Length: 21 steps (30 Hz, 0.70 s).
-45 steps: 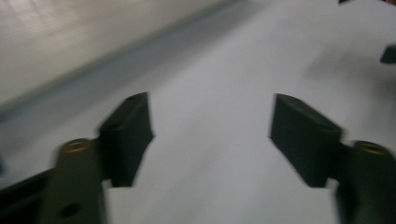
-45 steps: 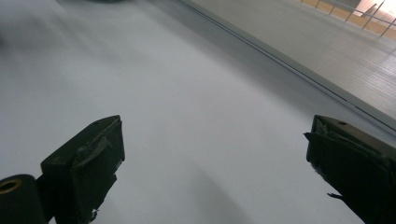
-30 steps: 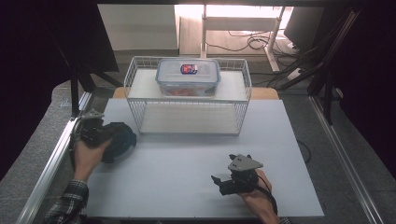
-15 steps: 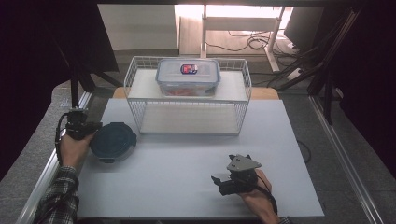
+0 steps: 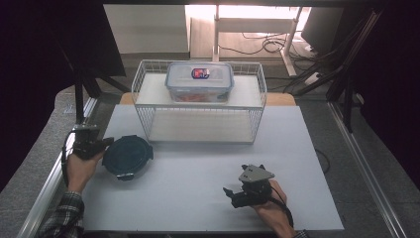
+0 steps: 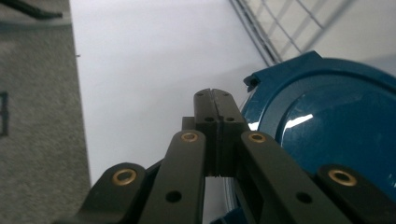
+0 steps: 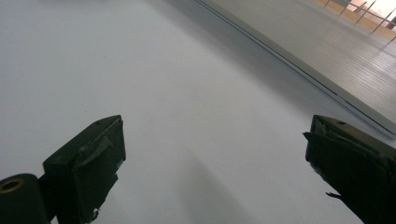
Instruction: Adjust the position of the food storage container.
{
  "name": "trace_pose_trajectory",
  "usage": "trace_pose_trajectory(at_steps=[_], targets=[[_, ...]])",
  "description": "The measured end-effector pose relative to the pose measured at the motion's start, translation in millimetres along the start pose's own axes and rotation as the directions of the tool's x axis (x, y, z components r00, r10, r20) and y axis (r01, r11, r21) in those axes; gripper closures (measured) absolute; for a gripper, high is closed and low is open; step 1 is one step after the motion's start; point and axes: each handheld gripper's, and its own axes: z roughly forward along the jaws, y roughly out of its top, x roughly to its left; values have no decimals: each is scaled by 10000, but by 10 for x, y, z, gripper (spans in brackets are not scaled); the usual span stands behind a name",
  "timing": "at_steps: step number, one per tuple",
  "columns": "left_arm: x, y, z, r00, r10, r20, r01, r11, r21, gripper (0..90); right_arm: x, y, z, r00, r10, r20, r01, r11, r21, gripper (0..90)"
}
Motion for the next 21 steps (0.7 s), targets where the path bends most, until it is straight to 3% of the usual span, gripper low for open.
trace_pose_trajectory(at_steps=[5,10,13,16,17,21], targets=[[-248,-73,34,9980,225,592,-208,9994,-281,900,6,-2,10,10000,-36,11,36,10000,51,49],[-375,-61,54,9972,397,638,-386,9991,-178,900,-3,-9,7,10000,-8,15,8,9999,122,48],[-337,-88,29,9960,301,847,-276,9992,-297,900,-18,-18,-1,10000,-11,56,10,9999,154,48],[-216,-204,-113,9997,-37,252,46,9993,-365,900,-38,-26,-20,10000,-11,76,10,9999,139,49],[-216,-204,-113,9997,-37,252,46,9993,-365,900,-45,-29,-26,10000,12,71,-13,9999,133,52],[-174,-439,-183,9982,-436,410,431,9990,122,900,-61,-37,-24,9999,106,91,-107,9999,127,52]])
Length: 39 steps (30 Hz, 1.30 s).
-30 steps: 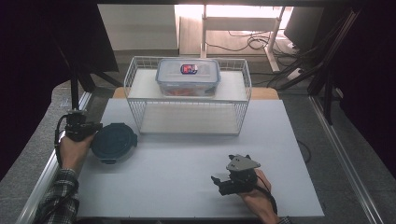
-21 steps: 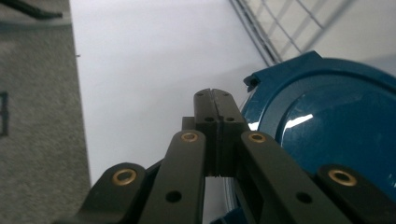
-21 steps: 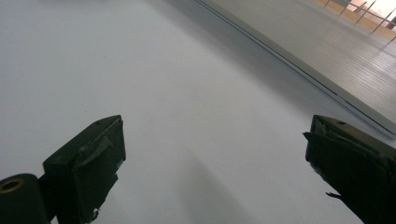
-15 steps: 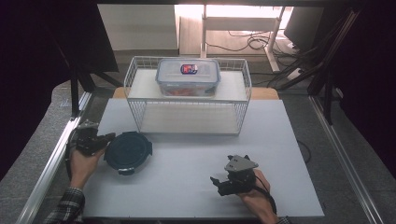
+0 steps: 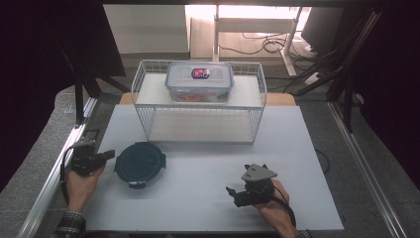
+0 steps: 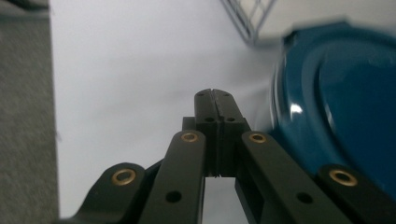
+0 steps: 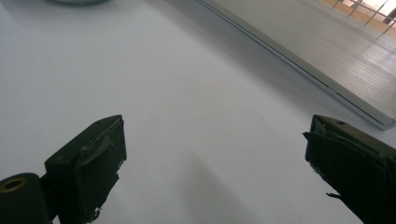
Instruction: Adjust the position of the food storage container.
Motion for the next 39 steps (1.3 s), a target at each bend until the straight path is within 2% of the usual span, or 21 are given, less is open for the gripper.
trace_pose_trajectory(at_steps=[4,6,10,14,17,22,29,39], targets=[[-68,-65,19,9997,102,230,-110,9993,363,900,16,3,4,10000,-69,-22,69,10000,46,52],[-99,-66,33,9997,171,160,-180,9982,579,900,25,5,5,9999,-133,-48,133,9999,55,52],[-77,-74,40,9993,-112,353,91,9982,590,900,26,0,17,9999,-136,-86,136,9999,78,51],[-109,-70,46,9997,-76,253,61,9982,596,900,-3,-4,14,10000,53,-51,-53,9999,101,51],[-144,-65,67,9990,-57,449,29,9980,631,900,-34,-11,6,9997,247,-37,-246,9997,82,51],[-297,-39,128,9969,278,736,-335,9965,771,900,-57,-22,11,9991,419,-65,-419,9991,61,50],[-548,-5,239,9904,609,1244,-730,9928,952,900,-68,-28,14,9989,471,-78,-470,9988,124,50],[-877,14,369,9761,1007,1925,-1241,9858,1136,900,-70,-31,24,9985,546,-105,-545,9984,157,50]])
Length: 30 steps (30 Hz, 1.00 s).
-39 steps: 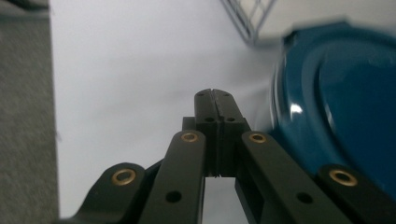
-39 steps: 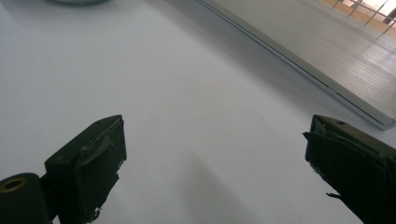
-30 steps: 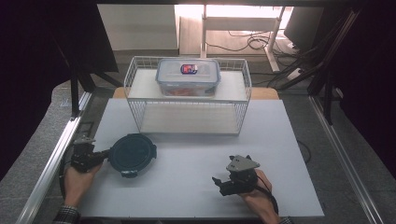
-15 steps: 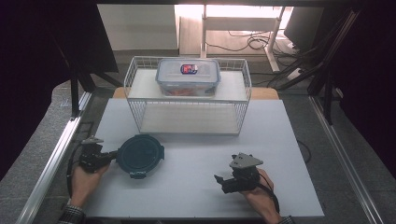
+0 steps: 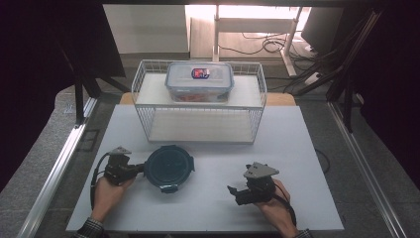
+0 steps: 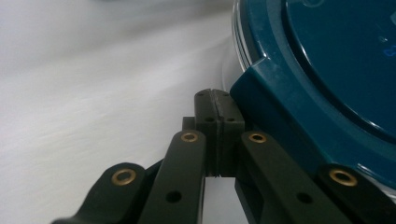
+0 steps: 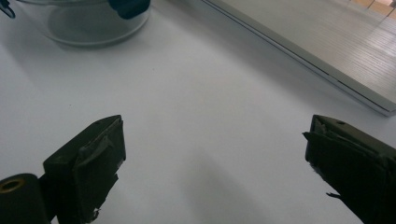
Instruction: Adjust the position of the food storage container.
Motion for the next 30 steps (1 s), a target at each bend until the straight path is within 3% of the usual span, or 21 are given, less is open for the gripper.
trace_pose_trajectory(at_steps=[8,17,25,30], targets=[[-250,90,180,9991,227,368,-228,9997,47,900,-14,-6,6,10000,49,-8,-49,10000,28,50],[-418,186,335,9968,469,649,-469,9989,-10,900,-33,-12,6,9999,163,-46,-163,9999,-5,50],[-586,301,523,9889,779,1268,-783,9969,-19,900,-39,-18,15,9998,178,-88,-177,9998,66,50],[-629,349,590,9867,747,1446,-740,9972,-101,900,-43,-23,18,9998,170,-94,-169,9998,71,50]])
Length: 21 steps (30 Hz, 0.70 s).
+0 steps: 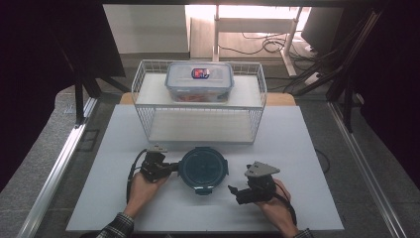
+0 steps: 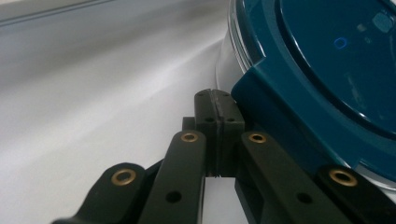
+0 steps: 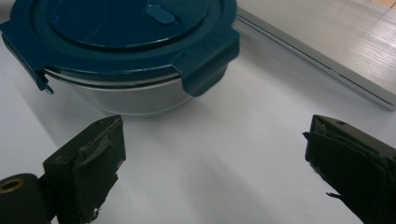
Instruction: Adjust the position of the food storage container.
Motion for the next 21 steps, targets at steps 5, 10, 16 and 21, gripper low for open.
trace_pose_trajectory(at_steps=[5,10,16,21], targets=[[4,29,47,9999,3,113,-3,10000,-51,900,-5,-3,-3,10000,49,-22,-49,10000,34,50],[17,40,-17,9994,345,-87,-346,9993,-124,899,-24,-8,-19,10000,63,38,-63,10000,25,50],[57,-4,-245,9950,535,-839,-581,9969,-530,726,-78,-21,-51,9997,188,159,-187,9998,-42,50],[19,-94,-398,9914,784,-1050,-877,9923,-873,520,-89,-24,-58,9996,210,212,-209,9998,-76,50]])
